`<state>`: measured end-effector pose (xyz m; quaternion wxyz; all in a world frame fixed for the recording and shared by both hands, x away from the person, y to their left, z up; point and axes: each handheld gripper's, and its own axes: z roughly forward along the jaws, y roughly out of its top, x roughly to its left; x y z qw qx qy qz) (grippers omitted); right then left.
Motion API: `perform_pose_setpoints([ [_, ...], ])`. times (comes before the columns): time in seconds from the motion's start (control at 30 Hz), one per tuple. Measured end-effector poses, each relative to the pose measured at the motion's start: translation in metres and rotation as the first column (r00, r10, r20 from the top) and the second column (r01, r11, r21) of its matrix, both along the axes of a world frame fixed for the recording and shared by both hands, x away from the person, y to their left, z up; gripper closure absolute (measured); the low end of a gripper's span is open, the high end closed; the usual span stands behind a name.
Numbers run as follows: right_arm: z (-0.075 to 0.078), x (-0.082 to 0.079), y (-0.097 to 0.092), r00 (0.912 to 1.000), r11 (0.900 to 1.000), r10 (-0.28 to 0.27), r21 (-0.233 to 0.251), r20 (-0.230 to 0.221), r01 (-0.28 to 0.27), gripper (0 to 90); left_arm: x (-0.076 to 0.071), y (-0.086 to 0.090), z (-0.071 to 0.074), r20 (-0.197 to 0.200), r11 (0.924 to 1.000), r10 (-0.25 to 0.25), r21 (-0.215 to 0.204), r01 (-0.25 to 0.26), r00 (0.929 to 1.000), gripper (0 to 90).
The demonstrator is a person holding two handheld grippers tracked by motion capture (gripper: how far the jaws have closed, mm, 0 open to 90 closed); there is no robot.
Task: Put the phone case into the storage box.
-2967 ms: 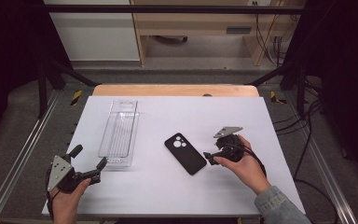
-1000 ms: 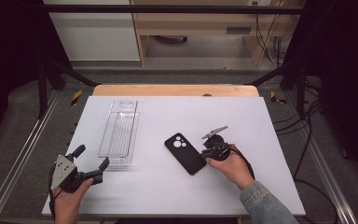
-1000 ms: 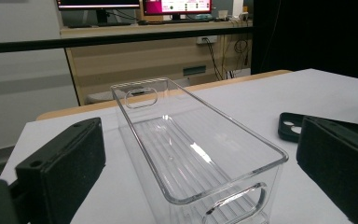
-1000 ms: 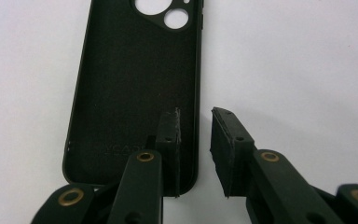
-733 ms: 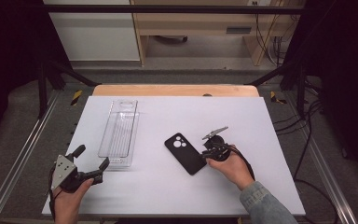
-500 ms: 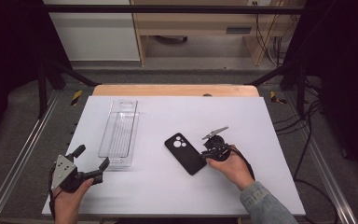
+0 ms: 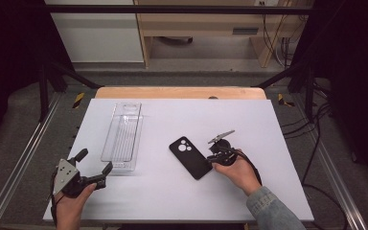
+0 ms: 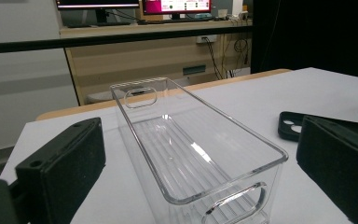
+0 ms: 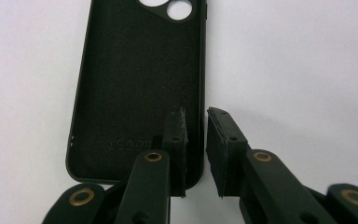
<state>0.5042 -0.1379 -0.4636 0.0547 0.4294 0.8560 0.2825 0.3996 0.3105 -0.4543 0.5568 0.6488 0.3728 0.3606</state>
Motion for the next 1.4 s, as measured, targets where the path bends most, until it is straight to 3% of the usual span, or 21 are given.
perform_pose_setpoints([
  [1.03,-0.0028,0.0007,-0.0037,0.9998,0.9999,0.013,0.004,-0.015,-0.013,81.7,0.0005,-0.0009,-0.0003,-0.004,0.9999,-0.004,0.01,0.004,1.0,0.9],
  [1.4,-0.0053,0.0018,-0.0094,0.9998,0.9987,-0.009,0.05,-0.02,0.01,87.0,0.0008,-0.001,-0.0005,-0.005,0.9999,-0.003,0.011,0.003,1.0,0.9],
])
